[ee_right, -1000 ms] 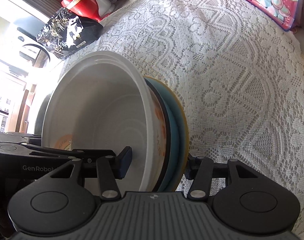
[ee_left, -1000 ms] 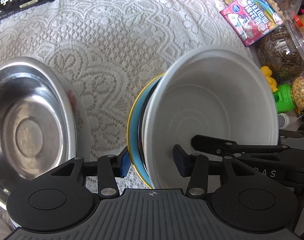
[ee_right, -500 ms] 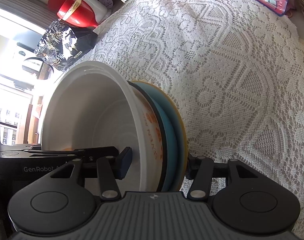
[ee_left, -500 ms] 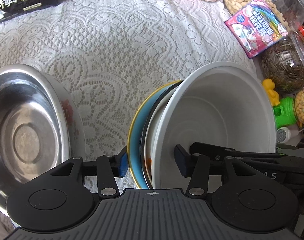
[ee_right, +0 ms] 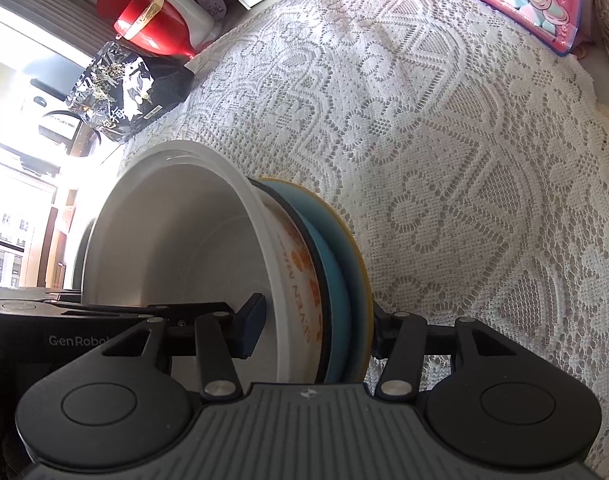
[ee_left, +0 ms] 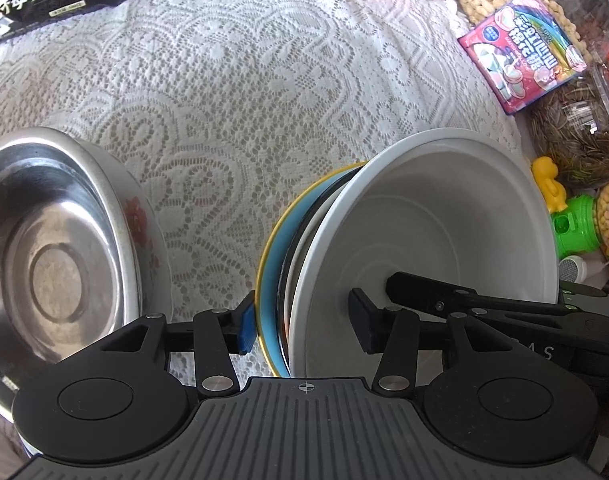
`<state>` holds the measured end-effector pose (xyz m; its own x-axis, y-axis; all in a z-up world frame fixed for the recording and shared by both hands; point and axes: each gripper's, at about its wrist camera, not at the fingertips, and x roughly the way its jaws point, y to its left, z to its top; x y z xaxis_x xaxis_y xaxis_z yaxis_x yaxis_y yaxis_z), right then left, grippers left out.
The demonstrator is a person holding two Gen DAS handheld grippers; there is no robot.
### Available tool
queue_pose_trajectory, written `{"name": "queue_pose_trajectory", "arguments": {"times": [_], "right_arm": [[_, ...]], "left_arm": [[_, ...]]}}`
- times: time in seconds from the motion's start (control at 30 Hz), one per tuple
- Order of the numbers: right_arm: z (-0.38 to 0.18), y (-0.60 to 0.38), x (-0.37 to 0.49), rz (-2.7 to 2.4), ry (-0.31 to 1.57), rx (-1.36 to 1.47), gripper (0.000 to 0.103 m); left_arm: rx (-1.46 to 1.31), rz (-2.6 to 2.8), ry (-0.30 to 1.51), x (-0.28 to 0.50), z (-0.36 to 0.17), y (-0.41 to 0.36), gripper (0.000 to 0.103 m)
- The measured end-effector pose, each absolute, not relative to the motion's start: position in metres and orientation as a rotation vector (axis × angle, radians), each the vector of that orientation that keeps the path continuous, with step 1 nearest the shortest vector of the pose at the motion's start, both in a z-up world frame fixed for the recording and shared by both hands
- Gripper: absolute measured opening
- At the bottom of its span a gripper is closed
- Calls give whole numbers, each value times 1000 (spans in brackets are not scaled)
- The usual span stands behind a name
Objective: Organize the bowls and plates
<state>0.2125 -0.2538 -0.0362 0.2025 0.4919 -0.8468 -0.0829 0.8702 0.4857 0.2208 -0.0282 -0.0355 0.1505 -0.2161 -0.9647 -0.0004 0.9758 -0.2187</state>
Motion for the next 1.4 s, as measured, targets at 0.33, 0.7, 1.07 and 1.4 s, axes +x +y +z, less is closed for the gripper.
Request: {"name": "queue_pose_trajectory", "arguments": {"times": [0.33, 0.7, 1.07, 1.4], "right_arm": [[-33, -253, 210, 404, 1330, 378, 51], [-18, -246, 212, 418, 1321, 369, 51], [11, -237, 218, 437, 1299, 361, 51], [41, -220, 224, 458, 1278, 334, 51]], "left_arm": [[-176, -155, 1439, 221, -31, -27, 50], [-177, -146, 1437, 222, -16, -22, 50], [-169, -139, 1416, 226, 17, -15, 51], [-181, -131, 1380, 226, 42, 2, 51]]}}
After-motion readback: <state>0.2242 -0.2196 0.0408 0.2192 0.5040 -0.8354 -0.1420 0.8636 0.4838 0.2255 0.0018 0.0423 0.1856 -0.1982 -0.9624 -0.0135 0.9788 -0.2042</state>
